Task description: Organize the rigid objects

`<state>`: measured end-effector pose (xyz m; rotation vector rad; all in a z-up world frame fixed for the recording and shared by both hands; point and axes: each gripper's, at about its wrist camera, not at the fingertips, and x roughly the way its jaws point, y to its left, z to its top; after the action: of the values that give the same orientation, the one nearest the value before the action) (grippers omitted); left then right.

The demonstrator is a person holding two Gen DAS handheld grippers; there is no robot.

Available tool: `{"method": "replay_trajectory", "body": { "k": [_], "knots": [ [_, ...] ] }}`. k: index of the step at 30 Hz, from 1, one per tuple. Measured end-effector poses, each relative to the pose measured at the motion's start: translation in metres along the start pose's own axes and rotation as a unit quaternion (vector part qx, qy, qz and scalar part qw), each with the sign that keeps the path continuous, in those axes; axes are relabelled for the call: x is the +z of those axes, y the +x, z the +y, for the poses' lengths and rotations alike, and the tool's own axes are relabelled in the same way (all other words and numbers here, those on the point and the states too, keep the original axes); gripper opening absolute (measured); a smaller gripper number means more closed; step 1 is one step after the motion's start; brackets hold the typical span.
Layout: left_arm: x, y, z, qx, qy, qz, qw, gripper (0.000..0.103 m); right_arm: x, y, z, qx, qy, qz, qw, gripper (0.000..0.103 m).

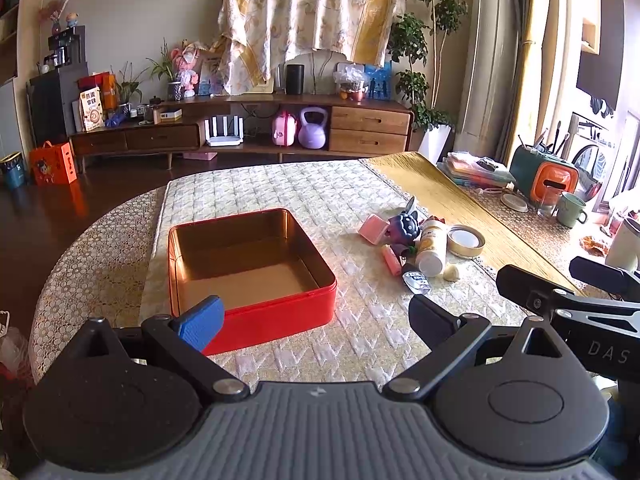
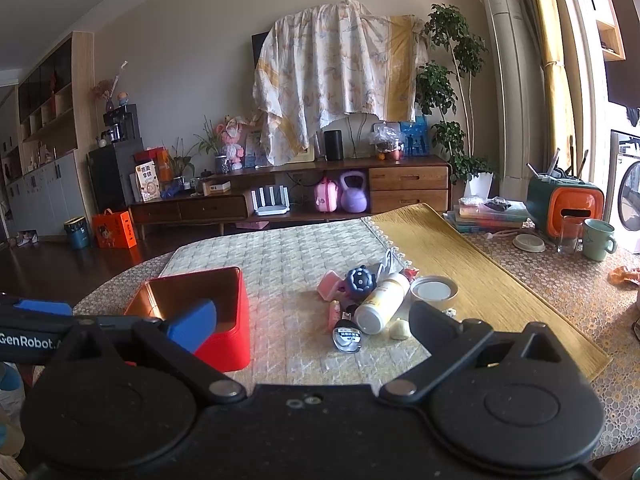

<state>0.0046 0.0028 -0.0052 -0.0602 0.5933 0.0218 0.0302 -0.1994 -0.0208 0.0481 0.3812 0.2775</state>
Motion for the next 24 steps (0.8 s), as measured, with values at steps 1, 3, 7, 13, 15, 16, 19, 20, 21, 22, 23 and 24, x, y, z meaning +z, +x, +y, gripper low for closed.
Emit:
{"method": "replay_trajectory", "body": {
  "k": [1, 3, 7, 13, 15, 16, 19, 20, 21, 22, 23, 24],
  "knots": [
    [0.0, 0.0, 0.0, 0.0, 0.0, 0.0, 1.0, 0.099, 0.0, 0.0, 0.0, 0.0, 0.0, 0.0, 1.0, 0.103],
    [0.0, 0.001, 0.0, 0.0, 0.0, 0.001, 1.0, 0.099, 0.0, 0.0, 0.001, 0.0, 0.0, 0.0, 1.0, 0.103],
    [-0.001, 0.001, 0.0, -0.001, 0.0, 0.001, 1.0, 0.099, 0.001, 0.0, 0.0, -0.001, 0.0, 0.001, 1.0, 0.103],
    [-0.001, 0.007, -0.003, -0.002, 0.001, 0.008, 1.0, 0.099, -0.005, 0.004, 0.001, 0.001, 0.002, 0.004, 1.0, 0.103],
    [0.0, 0.01, -0.004, -0.001, 0.002, 0.01, 0.9999, 0.099, -0.005, 0.004, 0.001, 0.001, 0.002, 0.004, 1.0, 0.103],
    [0.0, 0.012, -0.004, -0.001, 0.002, 0.012, 0.9999, 0.099, -0.007, 0.005, 0.001, 0.0, 0.002, 0.006, 1.0, 0.103],
    [0.002, 0.017, -0.006, -0.004, 0.003, 0.019, 0.9998, 0.1, -0.011, 0.008, -0.004, -0.002, 0.002, 0.006, 1.0, 0.103],
    [0.002, 0.019, -0.007, -0.007, 0.004, 0.023, 0.9997, 0.099, -0.009, 0.009, -0.01, -0.002, 0.002, 0.006, 1.0, 0.103],
    [0.002, 0.022, -0.008, -0.008, 0.007, 0.026, 0.9996, 0.099, -0.006, 0.012, -0.015, -0.004, -0.001, 0.005, 1.0, 0.103],
    [0.002, 0.025, -0.01, -0.008, 0.009, 0.03, 0.9995, 0.099, -0.006, 0.012, -0.017, -0.005, -0.003, 0.004, 1.0, 0.103],
    [0.003, 0.028, -0.012, -0.009, 0.012, 0.033, 0.9993, 0.099, -0.004, 0.014, -0.021, -0.008, -0.006, 0.004, 1.0, 0.103],
    [0.004, 0.032, -0.014, -0.009, 0.016, 0.036, 0.9992, 0.099, -0.004, 0.015, -0.026, -0.01, -0.008, 0.005, 1.0, 0.103]
  ]
}}
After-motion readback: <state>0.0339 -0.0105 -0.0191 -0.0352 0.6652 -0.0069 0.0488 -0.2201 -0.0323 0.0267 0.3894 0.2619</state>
